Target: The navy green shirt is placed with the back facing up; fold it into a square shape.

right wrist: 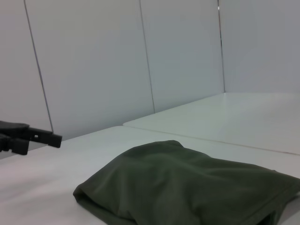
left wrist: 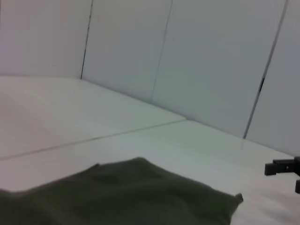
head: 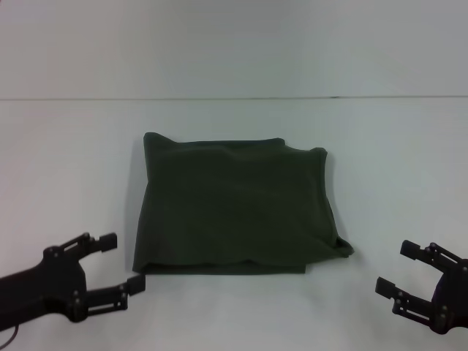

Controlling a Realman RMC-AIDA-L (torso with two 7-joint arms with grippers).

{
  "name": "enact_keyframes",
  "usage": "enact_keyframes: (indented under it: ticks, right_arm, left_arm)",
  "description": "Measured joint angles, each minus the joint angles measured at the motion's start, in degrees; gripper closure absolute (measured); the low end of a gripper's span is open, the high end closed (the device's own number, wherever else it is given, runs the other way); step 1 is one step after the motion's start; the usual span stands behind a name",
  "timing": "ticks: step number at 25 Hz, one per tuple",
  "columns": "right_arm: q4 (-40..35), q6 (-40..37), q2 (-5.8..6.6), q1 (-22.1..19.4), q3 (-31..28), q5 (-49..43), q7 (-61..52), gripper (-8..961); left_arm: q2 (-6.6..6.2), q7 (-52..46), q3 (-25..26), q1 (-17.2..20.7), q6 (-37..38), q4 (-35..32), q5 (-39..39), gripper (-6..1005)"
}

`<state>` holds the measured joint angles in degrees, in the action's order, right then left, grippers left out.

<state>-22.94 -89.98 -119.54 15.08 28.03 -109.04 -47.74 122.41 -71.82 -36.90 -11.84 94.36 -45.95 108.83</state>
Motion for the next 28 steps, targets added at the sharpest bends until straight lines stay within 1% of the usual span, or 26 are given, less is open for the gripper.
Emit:
enact_keyframes:
  ticks: [5,10,19,28]
  right_arm:
    - [0.0,0.1,-0.13,0.2,0.7,-0.1,0.1,96]
    - [0.1,0.0,-0.21,-0.1,2.3,-0.2,0.2,96]
    - [0.8,0.2,-0.35,-0.1,2.1,-1.6,1.7,96]
    - [0.9,0.3,-0.34,0.0,1.9,-1.6,1.7,96]
  left_arm:
    - [0.28,0.0,0.0,0.4,-0.1,0.1,2.3,50]
    - [0.5,0.0,0.0,0.2,0.0,0.2,2.5,50]
    - [0.23,0.0,0.0,-0.7,-0.2,0.6,2.2,50]
    - [0.51,0.1,0.7,-1.6,-0.2,1.1,2.1,50]
